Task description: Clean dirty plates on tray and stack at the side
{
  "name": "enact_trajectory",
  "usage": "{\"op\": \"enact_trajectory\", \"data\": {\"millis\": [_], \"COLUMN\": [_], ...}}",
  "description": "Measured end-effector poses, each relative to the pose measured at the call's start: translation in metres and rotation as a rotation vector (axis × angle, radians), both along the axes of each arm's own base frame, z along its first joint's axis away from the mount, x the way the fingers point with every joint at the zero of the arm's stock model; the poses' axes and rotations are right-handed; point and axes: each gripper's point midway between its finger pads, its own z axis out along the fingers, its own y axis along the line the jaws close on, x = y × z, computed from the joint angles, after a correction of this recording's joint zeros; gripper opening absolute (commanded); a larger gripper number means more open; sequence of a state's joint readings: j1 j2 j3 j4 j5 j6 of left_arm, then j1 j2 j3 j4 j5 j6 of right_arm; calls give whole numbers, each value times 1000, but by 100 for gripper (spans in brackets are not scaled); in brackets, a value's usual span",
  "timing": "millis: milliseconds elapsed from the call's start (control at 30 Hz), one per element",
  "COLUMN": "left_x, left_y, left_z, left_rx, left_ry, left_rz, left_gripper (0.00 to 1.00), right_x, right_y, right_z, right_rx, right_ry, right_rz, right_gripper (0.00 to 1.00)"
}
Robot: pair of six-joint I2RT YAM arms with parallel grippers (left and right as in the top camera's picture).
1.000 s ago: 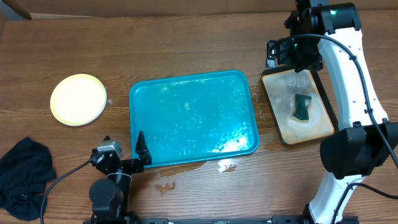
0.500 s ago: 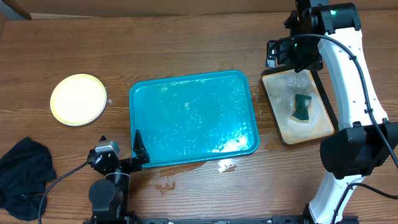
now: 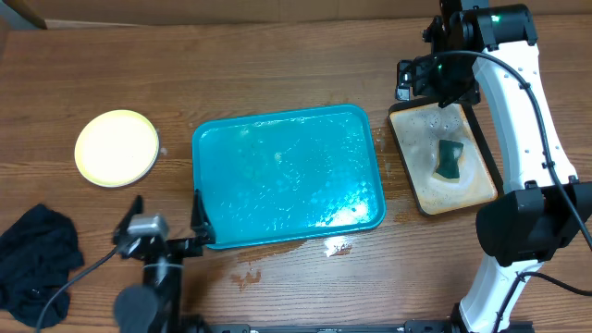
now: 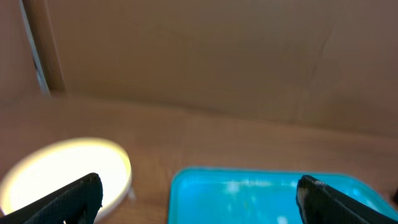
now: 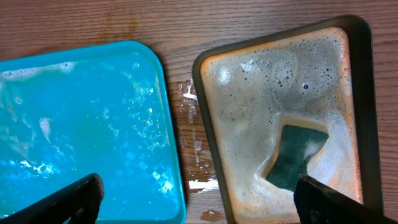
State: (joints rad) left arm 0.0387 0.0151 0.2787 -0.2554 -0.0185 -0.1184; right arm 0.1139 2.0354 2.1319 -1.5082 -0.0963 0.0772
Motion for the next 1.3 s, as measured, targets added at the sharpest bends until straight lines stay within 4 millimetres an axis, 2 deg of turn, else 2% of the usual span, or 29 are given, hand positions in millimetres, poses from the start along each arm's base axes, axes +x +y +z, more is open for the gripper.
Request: {"op": "enact_trajectory", "data": {"millis": [33,133,233,367,700,967,1100,1300], "left_x": [-6,-22,-28,-26,-22,-8,-6,-6], "left_y": [0,-1,-1,-2,-4,-13,-17,-18], "left_z": [20,60,73,54,27,-27,-36,-36], "left_rx": [23,57,76,80,77,63,57,47], "left_ry": [-35,-117,-144,-67,24,148,167,164], "left_rz": [1,4,6,0,-14,-61,-81,-88], "left_gripper": [100,100,100,100,100,100,100,100], "right_x": [0,0,0,0,0,0,0,0], "right_y": [0,0,0,0,0,0,0,0], "right_z": [0,0,0,0,0,0,0,0], "right_rx": [0,0,0,0,0,0,0,0], "right_ry": [0,0,0,0,0,0,0,0], "right_rz": [0,0,0,0,0,-1,0,0], "right_gripper": [100,100,100,100,100,100,100,100]}}
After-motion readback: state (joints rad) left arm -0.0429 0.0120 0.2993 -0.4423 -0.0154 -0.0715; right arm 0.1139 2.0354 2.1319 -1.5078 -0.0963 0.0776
